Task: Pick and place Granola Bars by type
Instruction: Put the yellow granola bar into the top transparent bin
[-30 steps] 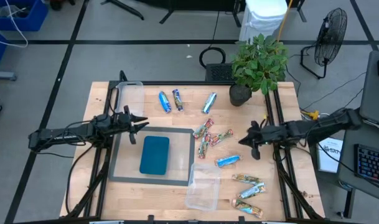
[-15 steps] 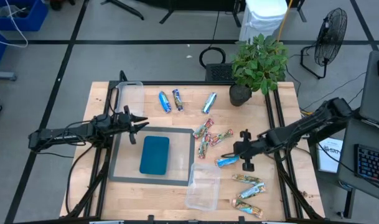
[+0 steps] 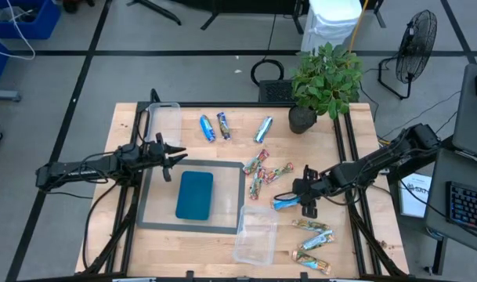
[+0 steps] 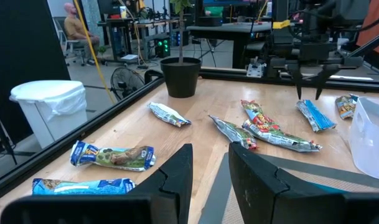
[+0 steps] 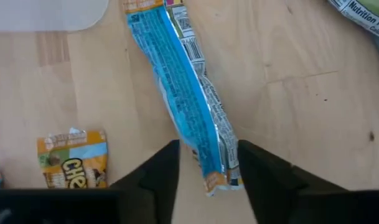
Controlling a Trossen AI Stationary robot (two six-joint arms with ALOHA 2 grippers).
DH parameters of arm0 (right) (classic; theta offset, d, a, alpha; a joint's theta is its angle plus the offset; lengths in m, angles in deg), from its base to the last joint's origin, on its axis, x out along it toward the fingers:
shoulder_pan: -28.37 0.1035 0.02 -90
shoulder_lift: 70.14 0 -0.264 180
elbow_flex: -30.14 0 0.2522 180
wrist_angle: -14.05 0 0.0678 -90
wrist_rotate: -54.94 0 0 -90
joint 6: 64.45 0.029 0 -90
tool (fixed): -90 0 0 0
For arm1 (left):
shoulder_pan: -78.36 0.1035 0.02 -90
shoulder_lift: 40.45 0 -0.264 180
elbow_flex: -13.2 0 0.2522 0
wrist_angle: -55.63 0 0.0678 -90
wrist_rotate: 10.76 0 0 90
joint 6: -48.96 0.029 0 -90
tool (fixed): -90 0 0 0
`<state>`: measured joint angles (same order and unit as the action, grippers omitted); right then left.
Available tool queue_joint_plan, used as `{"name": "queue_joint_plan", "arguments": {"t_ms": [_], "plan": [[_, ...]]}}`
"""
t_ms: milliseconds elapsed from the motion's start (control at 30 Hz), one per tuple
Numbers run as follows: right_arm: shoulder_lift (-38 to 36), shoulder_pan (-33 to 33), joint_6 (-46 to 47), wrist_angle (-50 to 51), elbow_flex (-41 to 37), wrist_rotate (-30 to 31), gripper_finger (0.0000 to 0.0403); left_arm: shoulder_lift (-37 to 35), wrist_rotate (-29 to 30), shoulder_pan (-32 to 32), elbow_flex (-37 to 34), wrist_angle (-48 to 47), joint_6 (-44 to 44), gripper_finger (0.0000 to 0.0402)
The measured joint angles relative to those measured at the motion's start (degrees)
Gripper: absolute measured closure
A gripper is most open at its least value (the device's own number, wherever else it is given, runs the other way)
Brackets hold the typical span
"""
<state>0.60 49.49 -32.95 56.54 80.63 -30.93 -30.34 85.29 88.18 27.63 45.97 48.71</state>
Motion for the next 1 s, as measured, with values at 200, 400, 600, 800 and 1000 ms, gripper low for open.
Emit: {"name": "queue_joint_plan", "arguments": {"t_ms": [200,400,600,800,1000], "plan": [[0.02,0.00,0.66,-1.41,-1.66,0.19,0.0205,0.00,0.00,0.00,0.00,0.00,0.00,0.0293],[0.02,-0.02,0.65,-2.82,-4.24,0.37,0.0218,0.00,0.00,0.00,0.00,0.00,0.00,0.0293],[0.02,-0.13,0.65,-3.03,-4.24,2.16,0.0255,0.00,0.00,0.00,0.00,0.00,0.00,0.0293],[0.02,-0.11,-0.99,-3.17,-4.24,2.18,0.0343,0.00,0.00,0.00,0.00,0.00,0.00,0.0293],[0.02,-0.11,-5.12,-5.02,-4.26,2.99,0.0398,0.00,0.00,0.00,0.00,0.00,0.00,0.0293]]}}
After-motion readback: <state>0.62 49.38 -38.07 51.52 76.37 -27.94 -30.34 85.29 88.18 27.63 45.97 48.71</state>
